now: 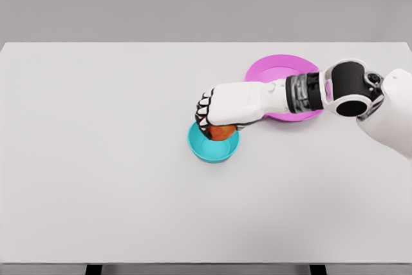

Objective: Put the apple from the pink plate into the blue bowl with your right arm

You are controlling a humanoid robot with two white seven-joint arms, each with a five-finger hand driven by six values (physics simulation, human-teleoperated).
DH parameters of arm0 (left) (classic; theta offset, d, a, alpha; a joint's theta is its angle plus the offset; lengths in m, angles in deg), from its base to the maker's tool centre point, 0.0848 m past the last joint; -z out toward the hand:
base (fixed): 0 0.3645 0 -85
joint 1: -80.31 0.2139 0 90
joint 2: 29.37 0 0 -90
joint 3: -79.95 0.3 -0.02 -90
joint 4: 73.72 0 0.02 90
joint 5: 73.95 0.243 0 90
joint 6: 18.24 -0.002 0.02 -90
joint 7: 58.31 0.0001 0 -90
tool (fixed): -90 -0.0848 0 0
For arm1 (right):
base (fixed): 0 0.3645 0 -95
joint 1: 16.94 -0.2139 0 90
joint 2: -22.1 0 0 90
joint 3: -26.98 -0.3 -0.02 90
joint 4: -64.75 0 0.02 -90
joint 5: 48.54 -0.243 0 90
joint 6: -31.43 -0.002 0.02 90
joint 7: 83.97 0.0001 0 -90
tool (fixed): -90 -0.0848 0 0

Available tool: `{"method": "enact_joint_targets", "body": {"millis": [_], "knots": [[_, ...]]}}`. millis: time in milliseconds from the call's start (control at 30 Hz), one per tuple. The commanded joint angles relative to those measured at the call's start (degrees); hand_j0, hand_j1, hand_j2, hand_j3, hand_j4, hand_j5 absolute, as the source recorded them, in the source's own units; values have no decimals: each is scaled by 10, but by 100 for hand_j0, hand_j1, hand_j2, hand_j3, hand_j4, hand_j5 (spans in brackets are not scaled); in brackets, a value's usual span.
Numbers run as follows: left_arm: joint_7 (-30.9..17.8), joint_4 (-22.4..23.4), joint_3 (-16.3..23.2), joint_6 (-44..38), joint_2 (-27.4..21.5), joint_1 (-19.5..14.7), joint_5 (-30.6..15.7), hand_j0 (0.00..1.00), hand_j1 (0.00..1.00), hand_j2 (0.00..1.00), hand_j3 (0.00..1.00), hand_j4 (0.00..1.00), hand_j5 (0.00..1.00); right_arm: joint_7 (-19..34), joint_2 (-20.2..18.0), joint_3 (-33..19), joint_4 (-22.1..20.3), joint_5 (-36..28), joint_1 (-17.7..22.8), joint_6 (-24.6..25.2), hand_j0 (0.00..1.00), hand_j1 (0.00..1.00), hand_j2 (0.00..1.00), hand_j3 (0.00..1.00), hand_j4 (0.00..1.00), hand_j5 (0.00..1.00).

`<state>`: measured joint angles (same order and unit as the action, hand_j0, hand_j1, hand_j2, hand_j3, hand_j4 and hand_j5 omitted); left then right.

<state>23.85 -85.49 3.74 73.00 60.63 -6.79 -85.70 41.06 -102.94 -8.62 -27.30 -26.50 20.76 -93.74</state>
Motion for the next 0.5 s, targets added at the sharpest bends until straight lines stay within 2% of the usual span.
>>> {"method": "enact_joint_targets", "body": {"millis": [0, 167, 200, 267, 467], "knots": [[0, 0, 0, 0, 0, 0, 0, 100, 100, 100, 100, 100, 100, 0, 8, 11, -1, -2, 0, 2, 45, 45, 45, 45, 45, 45], [0, 0, 0, 0, 0, 0, 0, 100, 100, 100, 100, 100, 100, 0, 10, 13, 2, -1, -1, 2, 46, 46, 46, 46, 46, 46], [0, 0, 0, 0, 0, 0, 0, 100, 100, 100, 100, 100, 100, 0, 10, 12, 3, -1, -1, 2, 57, 57, 57, 57, 57, 57], [-1, 0, 0, 0, 0, 0, 0, 100, 100, 100, 100, 100, 100, 0, 9, 12, 5, 0, -2, 2, 53, 53, 53, 53, 53, 53], [0, 0, 0, 0, 0, 0, 0, 100, 100, 100, 100, 100, 100, 0, 19, 29, 27, 11, -1, 2, 53, 53, 53, 53, 53, 53]]}}
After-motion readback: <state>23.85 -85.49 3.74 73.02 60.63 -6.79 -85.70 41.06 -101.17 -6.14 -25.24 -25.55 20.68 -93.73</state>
